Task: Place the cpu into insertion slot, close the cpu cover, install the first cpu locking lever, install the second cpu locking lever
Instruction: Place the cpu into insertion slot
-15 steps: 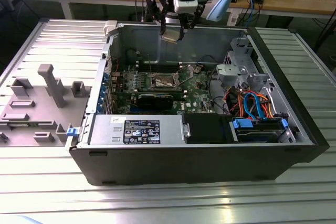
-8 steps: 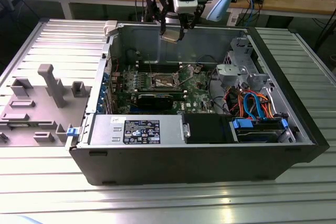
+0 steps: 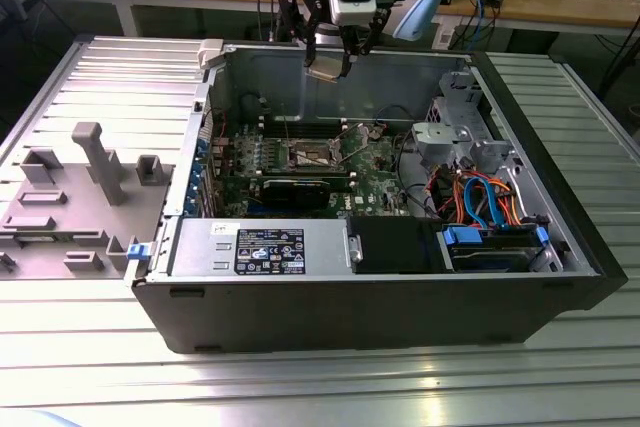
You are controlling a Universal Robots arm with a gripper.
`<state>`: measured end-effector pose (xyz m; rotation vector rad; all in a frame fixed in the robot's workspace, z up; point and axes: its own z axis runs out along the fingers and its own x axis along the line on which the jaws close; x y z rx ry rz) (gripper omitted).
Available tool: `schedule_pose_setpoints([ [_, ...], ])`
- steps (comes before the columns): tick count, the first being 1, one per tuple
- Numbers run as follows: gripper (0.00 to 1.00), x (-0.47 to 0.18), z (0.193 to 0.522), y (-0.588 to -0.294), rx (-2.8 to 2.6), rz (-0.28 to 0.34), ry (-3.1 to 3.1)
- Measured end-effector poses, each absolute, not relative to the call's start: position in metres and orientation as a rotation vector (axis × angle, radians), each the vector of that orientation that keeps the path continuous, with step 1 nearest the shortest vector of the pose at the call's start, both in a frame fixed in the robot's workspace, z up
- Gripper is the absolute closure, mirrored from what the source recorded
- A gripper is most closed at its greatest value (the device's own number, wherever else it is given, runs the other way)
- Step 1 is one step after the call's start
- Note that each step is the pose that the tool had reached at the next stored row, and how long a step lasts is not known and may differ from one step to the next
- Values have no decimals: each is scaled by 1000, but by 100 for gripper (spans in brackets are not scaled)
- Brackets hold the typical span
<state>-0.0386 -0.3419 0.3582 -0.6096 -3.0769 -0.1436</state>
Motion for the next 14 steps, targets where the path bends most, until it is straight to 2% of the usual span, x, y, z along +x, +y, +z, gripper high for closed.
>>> schedule_pose_setpoints([
  [14, 46, -39, 358, -342, -629, -143, -3074],
])
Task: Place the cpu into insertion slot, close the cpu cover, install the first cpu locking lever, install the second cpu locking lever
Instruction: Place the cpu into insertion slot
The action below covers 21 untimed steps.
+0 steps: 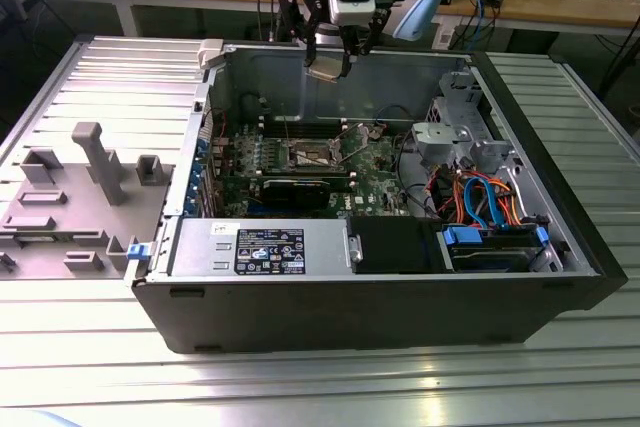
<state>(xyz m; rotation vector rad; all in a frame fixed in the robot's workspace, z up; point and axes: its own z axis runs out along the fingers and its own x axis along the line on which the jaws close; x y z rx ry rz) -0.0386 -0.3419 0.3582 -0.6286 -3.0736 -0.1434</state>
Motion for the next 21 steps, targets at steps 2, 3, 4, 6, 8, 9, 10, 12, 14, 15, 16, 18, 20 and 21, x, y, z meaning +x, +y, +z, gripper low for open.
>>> schedule_pose_setpoints([
  [2, 46, -39, 358, -342, -631, -143, -3073],
  [3, 46, -39, 358, -342, -633, -143, -3073],
  [4, 46, -39, 358, -342, -635, -144, -3073],
  [6, 46, -39, 358, -342, -638, -144, -3072],
  [8, 46, -39, 358, -342, -643, -144, -3071],
  [9, 46, -39, 358, -342, -645, -144, -3071],
  [10, 46, -39, 358, -342, -648, -144, -3070],
  [12, 46, -39, 358, -342, -654, -144, -3069],
  [14, 46, -39, 358, -342, -658, -144, -3068],
  [15, 46, -39, 358, -342, -660, -144, -3068],
  [16, 46, -39, 358, -342, -665, -144, -3067],
  [18, 46, -39, 358, -342, -669, -144, -3066],
  [20, 46, -39, 358, -342, -673, -144, -3066],
  [21, 46, -39, 358, -342, -675, -144, -3065],
])
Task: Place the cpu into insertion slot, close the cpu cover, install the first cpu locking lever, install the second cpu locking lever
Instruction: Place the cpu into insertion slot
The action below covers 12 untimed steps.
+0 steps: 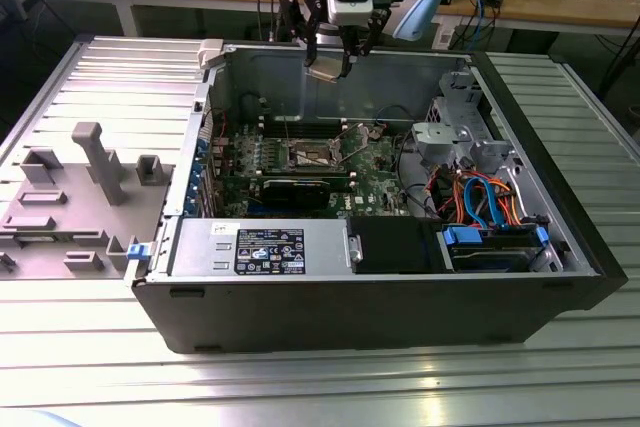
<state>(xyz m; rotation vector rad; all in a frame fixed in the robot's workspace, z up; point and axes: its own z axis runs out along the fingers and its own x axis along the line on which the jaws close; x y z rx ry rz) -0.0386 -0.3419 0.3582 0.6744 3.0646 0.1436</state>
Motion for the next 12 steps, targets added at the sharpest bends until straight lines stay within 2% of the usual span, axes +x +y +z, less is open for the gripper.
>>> schedule_pose_setpoints([
  [12, 46, -39, 358, -342, 692, 144, 3060],
])
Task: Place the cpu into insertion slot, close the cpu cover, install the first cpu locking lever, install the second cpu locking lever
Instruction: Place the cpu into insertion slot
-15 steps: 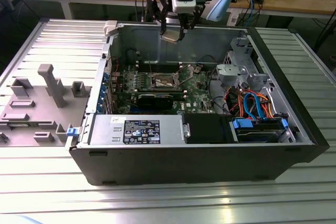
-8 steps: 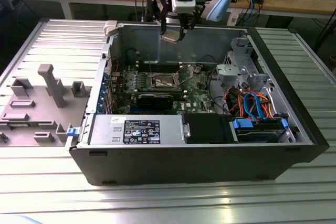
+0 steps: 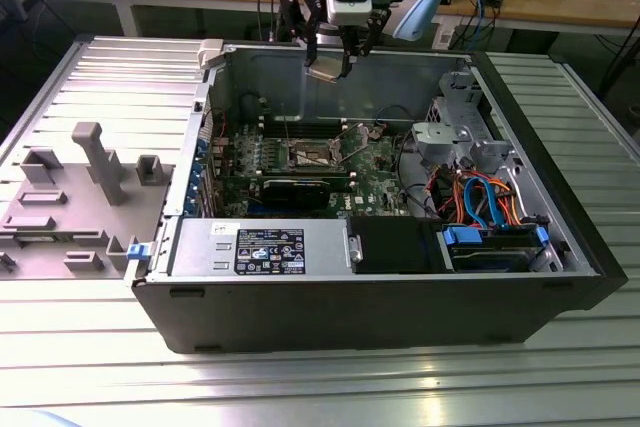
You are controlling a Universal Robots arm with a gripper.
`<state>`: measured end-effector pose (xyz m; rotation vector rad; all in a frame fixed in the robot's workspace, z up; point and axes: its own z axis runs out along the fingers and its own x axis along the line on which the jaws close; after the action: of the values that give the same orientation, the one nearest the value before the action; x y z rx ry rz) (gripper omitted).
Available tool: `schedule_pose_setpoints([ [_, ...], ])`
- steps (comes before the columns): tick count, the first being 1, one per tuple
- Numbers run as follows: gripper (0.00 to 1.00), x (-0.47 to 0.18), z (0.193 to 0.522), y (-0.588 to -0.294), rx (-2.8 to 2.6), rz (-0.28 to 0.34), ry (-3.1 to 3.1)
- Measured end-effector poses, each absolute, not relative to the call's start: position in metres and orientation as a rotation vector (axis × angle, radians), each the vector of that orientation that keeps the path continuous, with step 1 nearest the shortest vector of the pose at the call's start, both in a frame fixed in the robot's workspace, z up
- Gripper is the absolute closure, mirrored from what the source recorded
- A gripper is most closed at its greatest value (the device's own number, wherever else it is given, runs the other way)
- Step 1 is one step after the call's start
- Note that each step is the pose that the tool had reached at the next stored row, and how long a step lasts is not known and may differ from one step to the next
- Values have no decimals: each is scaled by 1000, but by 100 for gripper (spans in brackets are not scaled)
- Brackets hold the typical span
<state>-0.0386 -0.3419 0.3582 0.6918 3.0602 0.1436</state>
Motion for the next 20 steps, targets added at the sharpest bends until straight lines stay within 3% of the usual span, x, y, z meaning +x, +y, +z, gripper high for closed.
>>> schedule_pose_setpoints([
  [20, 46, -39, 358, -342, 750, 143, 3045],
])
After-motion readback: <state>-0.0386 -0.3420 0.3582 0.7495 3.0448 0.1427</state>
